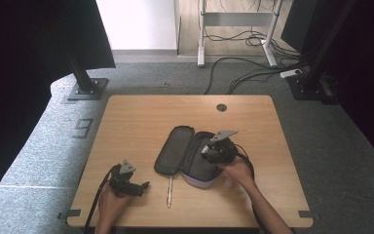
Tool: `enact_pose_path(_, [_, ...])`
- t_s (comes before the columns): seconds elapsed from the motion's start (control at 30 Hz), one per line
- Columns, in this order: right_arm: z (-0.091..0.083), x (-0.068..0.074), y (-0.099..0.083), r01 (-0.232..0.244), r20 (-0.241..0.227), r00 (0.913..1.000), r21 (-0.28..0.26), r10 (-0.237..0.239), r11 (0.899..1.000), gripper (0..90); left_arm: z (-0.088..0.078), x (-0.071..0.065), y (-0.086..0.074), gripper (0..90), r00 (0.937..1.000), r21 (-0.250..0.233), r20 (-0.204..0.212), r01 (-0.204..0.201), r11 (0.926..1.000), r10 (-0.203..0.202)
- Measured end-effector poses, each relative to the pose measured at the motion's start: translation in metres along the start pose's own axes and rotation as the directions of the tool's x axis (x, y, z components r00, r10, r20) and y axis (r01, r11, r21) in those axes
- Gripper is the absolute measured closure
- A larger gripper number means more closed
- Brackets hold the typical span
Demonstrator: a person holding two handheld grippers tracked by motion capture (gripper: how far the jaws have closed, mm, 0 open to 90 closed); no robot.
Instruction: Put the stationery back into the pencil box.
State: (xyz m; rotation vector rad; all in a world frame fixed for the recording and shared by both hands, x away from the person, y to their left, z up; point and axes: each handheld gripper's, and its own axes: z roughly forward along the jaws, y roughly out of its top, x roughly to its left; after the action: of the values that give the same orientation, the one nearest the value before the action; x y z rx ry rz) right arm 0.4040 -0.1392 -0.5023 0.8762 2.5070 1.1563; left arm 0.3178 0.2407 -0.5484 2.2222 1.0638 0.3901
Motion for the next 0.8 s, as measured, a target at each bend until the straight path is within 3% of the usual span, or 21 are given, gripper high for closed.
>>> enact_pose_path(0.5, [0.020, -0.003, -0.012, 0.003, 0.009, 1.0000, 0.058, -0.003, 0.998, 46.9, 0.000, 0.000, 0.000, 0.0, 1.0000, 0.000, 0.000, 0.001, 1.0000, -0.001])
enact_pose_path(0.8, [0.023, -0.003, -0.013, 0.003, 0.007, 1.0000, 0.070, -0.004, 0.998, 45.1, 0.000, 0.000, 0.000, 0.0, 1.0000, 0.000, 0.000, 0.000, 1.0000, 0.000])
